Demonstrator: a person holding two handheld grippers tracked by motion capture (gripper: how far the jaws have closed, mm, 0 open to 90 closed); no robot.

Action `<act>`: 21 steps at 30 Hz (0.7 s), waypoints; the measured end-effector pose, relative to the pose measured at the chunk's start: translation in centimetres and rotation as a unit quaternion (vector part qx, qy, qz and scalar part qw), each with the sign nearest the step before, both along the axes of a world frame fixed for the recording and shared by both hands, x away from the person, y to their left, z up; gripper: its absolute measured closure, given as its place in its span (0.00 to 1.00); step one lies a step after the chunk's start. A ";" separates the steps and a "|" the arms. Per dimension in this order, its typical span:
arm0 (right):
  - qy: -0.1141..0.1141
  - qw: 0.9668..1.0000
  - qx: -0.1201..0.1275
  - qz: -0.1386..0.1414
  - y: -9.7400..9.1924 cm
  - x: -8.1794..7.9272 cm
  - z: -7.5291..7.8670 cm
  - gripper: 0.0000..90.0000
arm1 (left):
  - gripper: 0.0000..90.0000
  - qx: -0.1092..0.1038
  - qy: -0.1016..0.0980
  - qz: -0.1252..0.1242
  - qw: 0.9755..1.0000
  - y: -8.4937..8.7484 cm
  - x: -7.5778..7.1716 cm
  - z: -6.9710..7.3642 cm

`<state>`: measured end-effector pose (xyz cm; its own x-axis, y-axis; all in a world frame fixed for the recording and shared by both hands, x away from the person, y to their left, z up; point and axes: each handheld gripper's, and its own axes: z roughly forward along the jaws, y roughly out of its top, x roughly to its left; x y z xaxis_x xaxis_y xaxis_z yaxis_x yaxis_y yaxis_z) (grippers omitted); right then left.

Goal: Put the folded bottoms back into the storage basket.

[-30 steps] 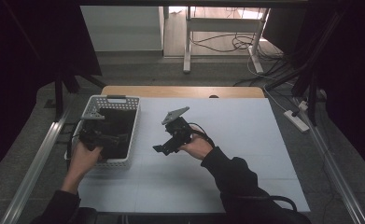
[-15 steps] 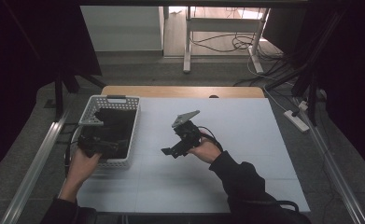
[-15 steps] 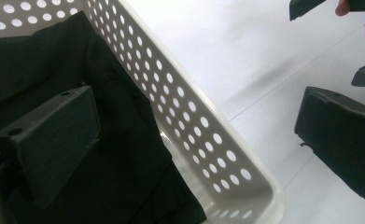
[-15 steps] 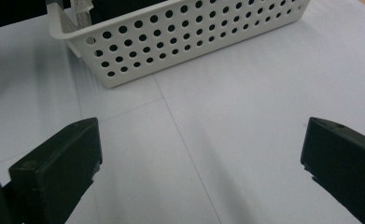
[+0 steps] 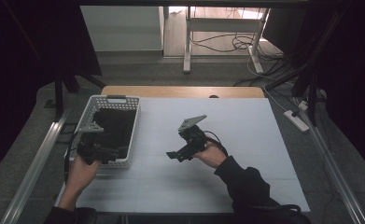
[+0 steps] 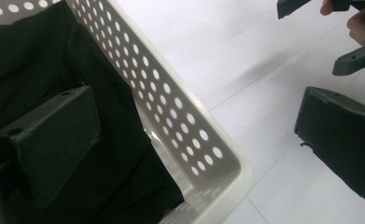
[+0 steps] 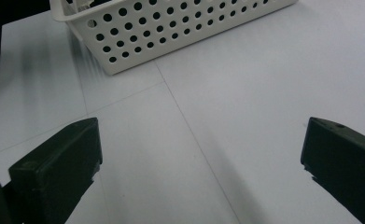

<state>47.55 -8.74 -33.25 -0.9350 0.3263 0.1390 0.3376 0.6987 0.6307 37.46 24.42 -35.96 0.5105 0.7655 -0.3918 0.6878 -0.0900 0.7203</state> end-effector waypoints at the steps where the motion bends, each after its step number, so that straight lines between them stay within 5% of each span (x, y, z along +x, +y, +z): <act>1: 0.002 1.000 0.002 -0.001 -0.1 0.0 0.0 0.00 | 0.00 0.000 0.000 -0.001 1.000 -0.1 -0.1 0.0; 21: -0.014 1.000 0.000 -0.012 -2.4 -0.9 -0.1 0.00 | 0.00 0.014 -0.006 -0.004 1.000 -1.5 -3.3 -0.4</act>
<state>46.65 -11.14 -33.34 -0.9301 0.3494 0.1132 0.3373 0.6904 0.6400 34.11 22.92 -36.39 0.5205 0.7723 -0.3642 0.6789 -0.1157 0.7250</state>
